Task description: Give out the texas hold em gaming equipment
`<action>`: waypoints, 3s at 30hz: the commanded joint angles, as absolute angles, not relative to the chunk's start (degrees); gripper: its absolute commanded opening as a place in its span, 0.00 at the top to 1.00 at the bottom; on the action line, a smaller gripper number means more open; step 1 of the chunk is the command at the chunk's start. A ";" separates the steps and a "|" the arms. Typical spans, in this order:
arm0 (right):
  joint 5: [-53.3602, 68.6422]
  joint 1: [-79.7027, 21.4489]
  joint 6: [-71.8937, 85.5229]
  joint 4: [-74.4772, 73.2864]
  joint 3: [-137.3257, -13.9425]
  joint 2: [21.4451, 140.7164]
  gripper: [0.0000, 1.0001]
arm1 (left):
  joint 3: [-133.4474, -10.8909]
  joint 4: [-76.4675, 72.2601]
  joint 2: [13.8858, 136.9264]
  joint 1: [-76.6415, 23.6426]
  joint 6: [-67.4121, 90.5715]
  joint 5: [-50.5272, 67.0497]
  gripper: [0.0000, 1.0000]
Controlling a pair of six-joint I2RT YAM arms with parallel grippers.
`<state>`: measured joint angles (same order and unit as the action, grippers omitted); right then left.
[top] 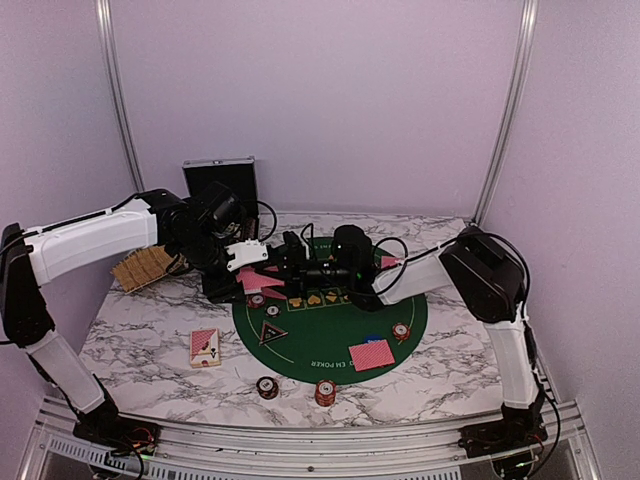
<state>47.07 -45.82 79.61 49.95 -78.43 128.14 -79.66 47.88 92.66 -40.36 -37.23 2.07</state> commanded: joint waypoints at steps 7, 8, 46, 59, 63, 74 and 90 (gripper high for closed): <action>46.75 -44.90 78.78 49.01 -76.38 123.17 0.76 | -81.14 47.72 92.28 -40.61 -36.88 2.16 1.00; 46.51 -44.77 78.75 48.68 -75.92 122.71 0.79 | -81.13 47.70 92.35 -40.59 -36.94 2.12 1.00; 45.51 -22.29 71.05 39.90 -66.53 115.29 1.00 | -79.68 47.72 91.67 -40.61 -36.95 0.96 1.00; 32.18 -9.47 53.92 20.12 -74.02 119.22 1.00 | -79.35 47.72 92.15 -40.54 -37.10 0.84 1.00; 28.30 -9.32 49.69 14.36 -79.14 122.10 1.00 | -79.38 47.72 92.19 -40.60 -37.05 1.04 1.00; 23.12 -9.47 42.20 7.21 -82.10 125.34 0.90 | -78.86 47.81 91.40 -40.61 -37.00 1.09 1.00; 16.21 -10.11 35.83 -1.99 -83.33 122.19 0.46 | -79.48 47.99 91.64 -40.59 -36.56 1.65 1.00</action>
